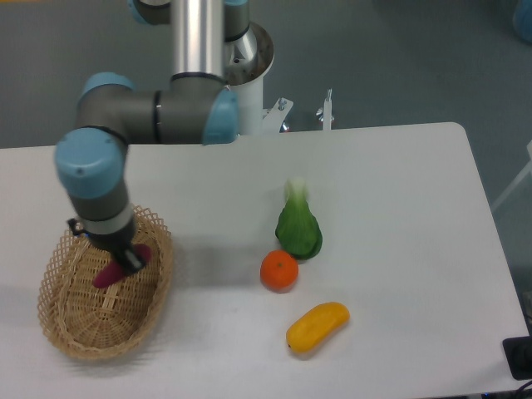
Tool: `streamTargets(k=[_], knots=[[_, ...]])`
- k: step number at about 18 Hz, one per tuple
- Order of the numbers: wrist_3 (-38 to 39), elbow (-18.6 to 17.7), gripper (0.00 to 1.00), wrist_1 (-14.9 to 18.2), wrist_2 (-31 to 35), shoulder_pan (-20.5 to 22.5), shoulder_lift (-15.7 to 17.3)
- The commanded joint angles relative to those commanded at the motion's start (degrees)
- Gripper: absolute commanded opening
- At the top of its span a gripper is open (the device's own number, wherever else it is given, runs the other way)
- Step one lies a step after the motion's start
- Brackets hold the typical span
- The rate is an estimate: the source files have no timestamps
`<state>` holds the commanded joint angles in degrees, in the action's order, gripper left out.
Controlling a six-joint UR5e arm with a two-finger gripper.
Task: Place the sweet potato in the basket
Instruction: 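Move the gripper over the basket and lower the sweet potato inside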
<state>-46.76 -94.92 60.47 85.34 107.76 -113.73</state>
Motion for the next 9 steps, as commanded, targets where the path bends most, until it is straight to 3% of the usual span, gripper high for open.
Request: streamTargets(k=[3, 5, 6, 9], knots=[[-0.09, 0.0, 0.38, -0.61, 0.0, -0.88, -0.79], [-0.26, 0.09, 0.72, -0.7, 0.0, -0.8, -0.62], [-0.18, 0.17, 1.0, -0.7, 0.09, -0.8, -0.53], [0.0, 0.79, 1.0, -0.53, 0.53, -0.71, 0.43]])
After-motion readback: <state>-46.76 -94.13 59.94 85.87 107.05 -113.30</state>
